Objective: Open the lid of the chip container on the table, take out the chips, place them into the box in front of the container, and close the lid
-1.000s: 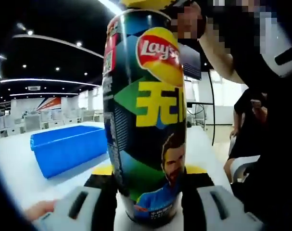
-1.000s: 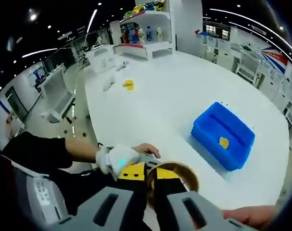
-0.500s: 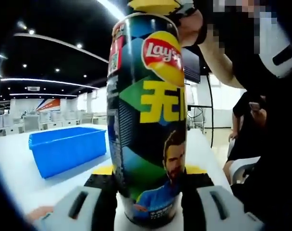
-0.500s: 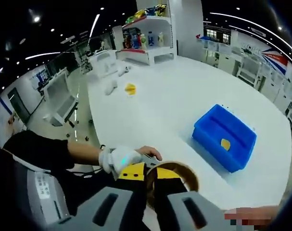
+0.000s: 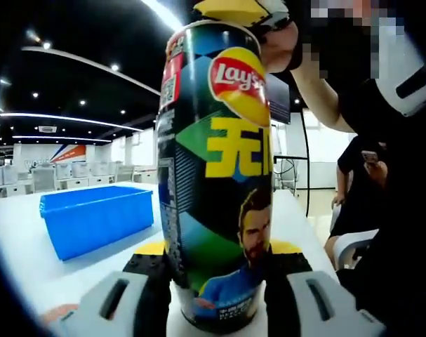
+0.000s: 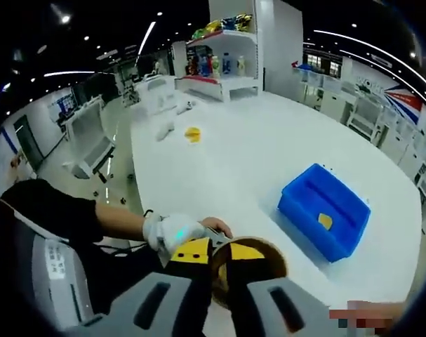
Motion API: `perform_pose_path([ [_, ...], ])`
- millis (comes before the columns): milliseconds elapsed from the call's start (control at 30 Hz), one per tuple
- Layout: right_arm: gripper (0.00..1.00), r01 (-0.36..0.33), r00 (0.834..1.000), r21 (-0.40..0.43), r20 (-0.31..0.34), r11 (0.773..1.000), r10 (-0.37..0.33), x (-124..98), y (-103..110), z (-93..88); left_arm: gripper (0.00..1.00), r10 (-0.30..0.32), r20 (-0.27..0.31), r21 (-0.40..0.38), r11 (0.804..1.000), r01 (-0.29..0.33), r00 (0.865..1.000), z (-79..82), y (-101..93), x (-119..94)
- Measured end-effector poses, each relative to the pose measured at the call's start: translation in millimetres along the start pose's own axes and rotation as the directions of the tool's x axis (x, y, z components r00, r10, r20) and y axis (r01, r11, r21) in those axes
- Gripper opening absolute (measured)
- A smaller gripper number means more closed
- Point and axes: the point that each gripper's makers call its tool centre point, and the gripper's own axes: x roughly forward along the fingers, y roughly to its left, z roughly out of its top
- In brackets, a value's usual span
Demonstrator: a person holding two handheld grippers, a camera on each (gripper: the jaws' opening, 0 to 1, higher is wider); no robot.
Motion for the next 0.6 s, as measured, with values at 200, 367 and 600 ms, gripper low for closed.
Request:
perform_pose_path([
  [200,0.09,0.0,0.998,-0.047,0.055,0.999,0.003,-5.1,0.0,3.9,0.52,-0.002,0.001,-0.002,1.0,0.002,1.0,-0.2,-0.6,-0.3],
  [367,0.24,-0.008,0.969,-0.039,0.248,0.999,0.018,-23.8,1.0,37.7,0.52,-0.003,0.002,-0.001,1.0,0.003,1.0,-0.4,-0.7,-0.6],
  [600,0.55,0.07,0.914,-0.187,0.405,0.98,0.013,-57.0,-4.7,68.3,0.52,-0.005,0.004,-0.001,1.0,0.005,1.0,-0.8,-2.0,-0.3],
])
